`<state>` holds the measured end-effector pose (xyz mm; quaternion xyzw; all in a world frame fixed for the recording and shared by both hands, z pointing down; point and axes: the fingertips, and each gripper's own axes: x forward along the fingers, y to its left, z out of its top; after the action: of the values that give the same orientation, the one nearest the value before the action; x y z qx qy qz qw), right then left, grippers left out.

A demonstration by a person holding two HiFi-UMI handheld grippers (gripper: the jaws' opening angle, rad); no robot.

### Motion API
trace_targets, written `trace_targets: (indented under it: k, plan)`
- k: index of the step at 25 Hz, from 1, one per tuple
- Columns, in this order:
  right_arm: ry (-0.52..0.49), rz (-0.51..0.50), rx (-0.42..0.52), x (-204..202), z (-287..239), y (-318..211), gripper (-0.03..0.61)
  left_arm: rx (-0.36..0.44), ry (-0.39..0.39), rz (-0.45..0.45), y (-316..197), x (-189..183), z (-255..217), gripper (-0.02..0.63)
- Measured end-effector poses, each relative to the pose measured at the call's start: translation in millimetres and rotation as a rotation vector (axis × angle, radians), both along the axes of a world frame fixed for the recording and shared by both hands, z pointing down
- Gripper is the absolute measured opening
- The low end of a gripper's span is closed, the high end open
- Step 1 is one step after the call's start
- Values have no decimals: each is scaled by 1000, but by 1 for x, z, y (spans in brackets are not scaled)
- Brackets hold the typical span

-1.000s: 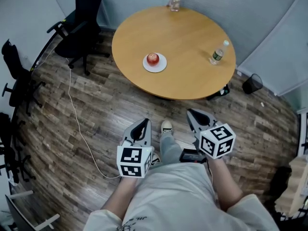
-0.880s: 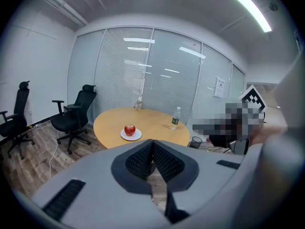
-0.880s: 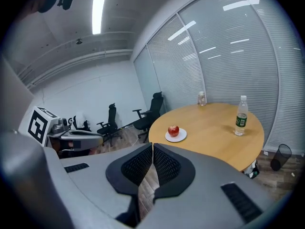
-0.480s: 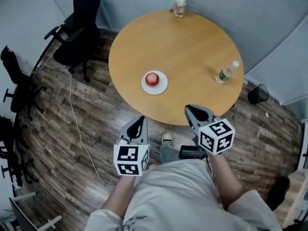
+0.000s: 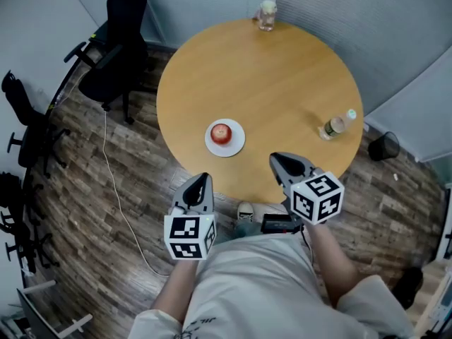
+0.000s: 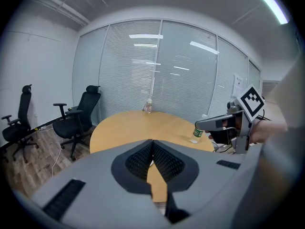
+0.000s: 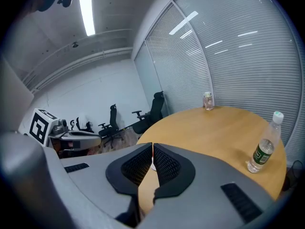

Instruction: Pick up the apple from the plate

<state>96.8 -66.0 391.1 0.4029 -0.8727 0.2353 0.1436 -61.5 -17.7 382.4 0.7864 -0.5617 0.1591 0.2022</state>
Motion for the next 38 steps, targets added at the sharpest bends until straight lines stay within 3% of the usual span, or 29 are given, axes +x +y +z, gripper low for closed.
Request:
trace_targets:
  k: [18,32,38]
  plan:
    - [10,87,-63,-17,12,-31,32,-61,-17,73,-45,-28,17,3]
    - [36,123,-132,-13,46,-52,31,-125,-37,127,-75,-26,48,3]
    - [45,126,-171,-16,67,-54,31,-126,0,147,-89,-20,61,3]
